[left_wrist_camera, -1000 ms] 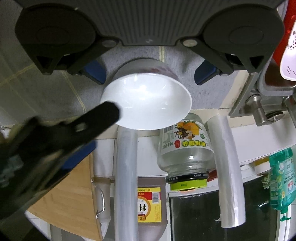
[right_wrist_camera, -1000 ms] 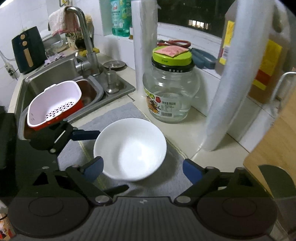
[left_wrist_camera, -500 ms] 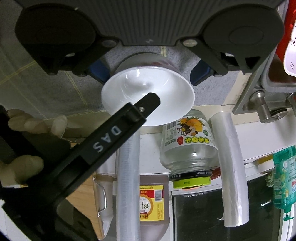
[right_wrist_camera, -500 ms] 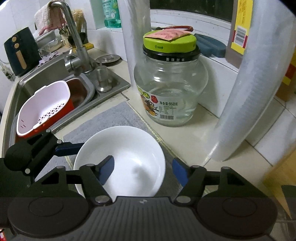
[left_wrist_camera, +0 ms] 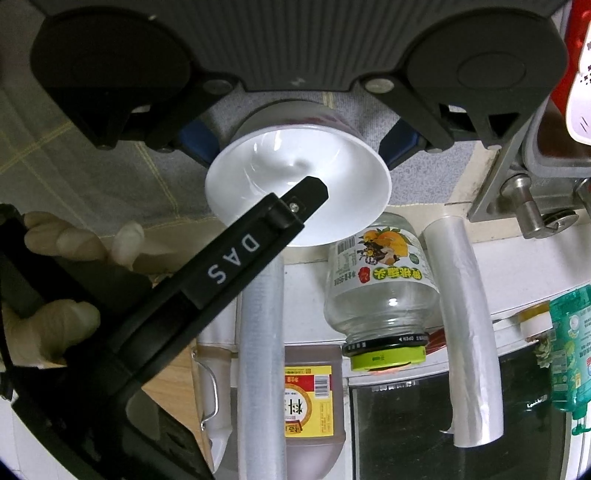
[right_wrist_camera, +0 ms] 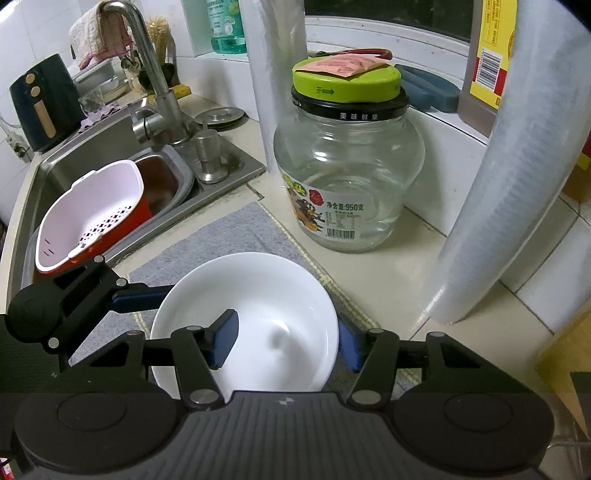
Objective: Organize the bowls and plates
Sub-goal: 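Close the right gripper on the rim of that bowl, then carry the bowl with the right gripper toward the nested bowls held by the left gripper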
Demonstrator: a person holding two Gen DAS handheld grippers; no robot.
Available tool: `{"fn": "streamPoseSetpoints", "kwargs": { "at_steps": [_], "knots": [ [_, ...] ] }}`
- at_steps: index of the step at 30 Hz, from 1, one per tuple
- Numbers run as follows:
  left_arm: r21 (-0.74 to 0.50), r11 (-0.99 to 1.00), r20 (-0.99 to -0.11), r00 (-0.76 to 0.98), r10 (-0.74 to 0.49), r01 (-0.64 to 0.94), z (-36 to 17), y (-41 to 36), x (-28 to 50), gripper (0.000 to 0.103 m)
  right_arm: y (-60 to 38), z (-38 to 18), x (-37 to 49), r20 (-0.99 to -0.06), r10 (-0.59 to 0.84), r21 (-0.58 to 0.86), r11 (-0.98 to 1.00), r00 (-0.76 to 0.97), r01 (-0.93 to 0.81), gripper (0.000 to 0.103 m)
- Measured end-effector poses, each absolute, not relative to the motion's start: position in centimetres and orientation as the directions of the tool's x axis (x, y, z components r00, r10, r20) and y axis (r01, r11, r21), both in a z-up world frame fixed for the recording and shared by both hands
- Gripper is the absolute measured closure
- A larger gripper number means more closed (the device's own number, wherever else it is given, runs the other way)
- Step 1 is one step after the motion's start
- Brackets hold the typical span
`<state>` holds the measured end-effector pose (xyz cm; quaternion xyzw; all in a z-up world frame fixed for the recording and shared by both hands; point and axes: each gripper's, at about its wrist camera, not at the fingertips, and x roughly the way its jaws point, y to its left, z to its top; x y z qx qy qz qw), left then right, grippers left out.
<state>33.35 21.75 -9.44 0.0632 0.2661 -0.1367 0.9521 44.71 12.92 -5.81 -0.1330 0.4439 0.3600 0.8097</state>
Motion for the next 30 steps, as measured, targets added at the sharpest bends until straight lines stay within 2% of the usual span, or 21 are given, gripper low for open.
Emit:
{"fn": "streamPoseSetpoints", "kwargs": {
  "at_steps": [14, 30],
  "knots": [
    [0.051, 0.947, -0.546, 0.803, -0.239, 0.317, -7.3, 21.2, 30.8, 0.011, 12.1, -4.1, 42.2, -0.815, 0.471, 0.117, 0.704, 0.337, -0.700, 0.041],
    [0.047, 0.936, -0.552, 0.790, -0.267, 0.349, -4.9, 19.6, 24.8, 0.011, 9.6, -0.9, 35.0, -0.794, 0.491, 0.114, 0.698, 0.358, -0.707, 0.041]
  ]
}}
